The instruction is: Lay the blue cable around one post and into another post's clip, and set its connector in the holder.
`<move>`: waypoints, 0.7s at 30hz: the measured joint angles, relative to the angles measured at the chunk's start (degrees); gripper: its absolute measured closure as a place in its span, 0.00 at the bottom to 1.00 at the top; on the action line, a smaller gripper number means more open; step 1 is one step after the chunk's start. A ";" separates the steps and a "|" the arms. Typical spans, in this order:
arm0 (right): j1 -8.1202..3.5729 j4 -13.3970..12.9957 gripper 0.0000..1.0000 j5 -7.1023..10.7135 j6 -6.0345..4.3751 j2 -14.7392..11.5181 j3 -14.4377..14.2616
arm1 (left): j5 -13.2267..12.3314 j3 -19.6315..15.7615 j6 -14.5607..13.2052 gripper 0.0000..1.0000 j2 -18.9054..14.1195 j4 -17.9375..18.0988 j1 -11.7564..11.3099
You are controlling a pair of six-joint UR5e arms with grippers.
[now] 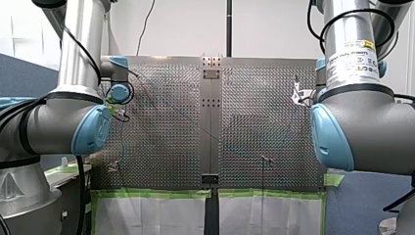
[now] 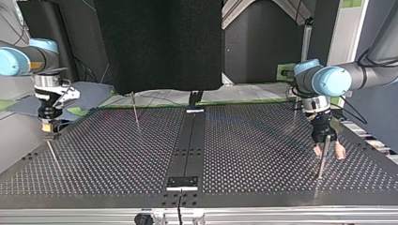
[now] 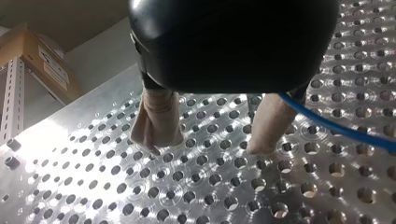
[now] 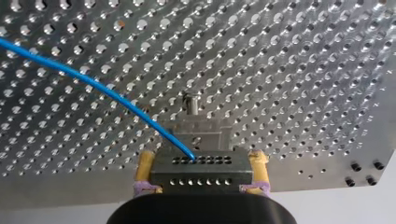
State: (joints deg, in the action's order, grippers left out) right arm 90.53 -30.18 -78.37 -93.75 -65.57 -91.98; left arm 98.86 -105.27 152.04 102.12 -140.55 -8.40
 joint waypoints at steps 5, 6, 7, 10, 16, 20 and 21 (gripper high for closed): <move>-0.34 1.55 1.00 2.17 -0.41 0.18 1.46 | 0.01 0.00 -0.06 0.00 -0.01 0.00 0.04; -0.45 1.96 1.00 2.74 -0.58 0.21 1.75 | 0.01 0.00 -0.07 0.00 0.00 0.00 0.05; -0.54 2.16 1.00 3.15 -0.74 0.26 1.90 | 0.01 0.00 -0.07 0.00 0.00 0.00 0.05; -0.85 2.54 1.00 4.62 -1.07 0.59 2.23 | 0.00 0.00 -0.13 0.00 0.01 0.00 0.08; -1.35 4.02 1.00 6.86 -0.22 2.36 3.43 | 0.03 0.00 -0.31 0.00 0.00 0.00 0.25; -1.75 4.83 1.00 7.56 0.20 3.29 4.27 | 0.08 0.00 -0.34 0.00 0.02 0.00 0.33; -1.88 4.93 1.00 7.82 0.19 3.40 4.57 | 0.10 0.00 -0.34 0.00 0.02 0.00 0.36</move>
State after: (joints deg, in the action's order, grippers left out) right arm 88.65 -25.24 -70.55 -93.56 -62.17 -87.40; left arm 98.96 -105.27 151.70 102.13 -140.55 -8.04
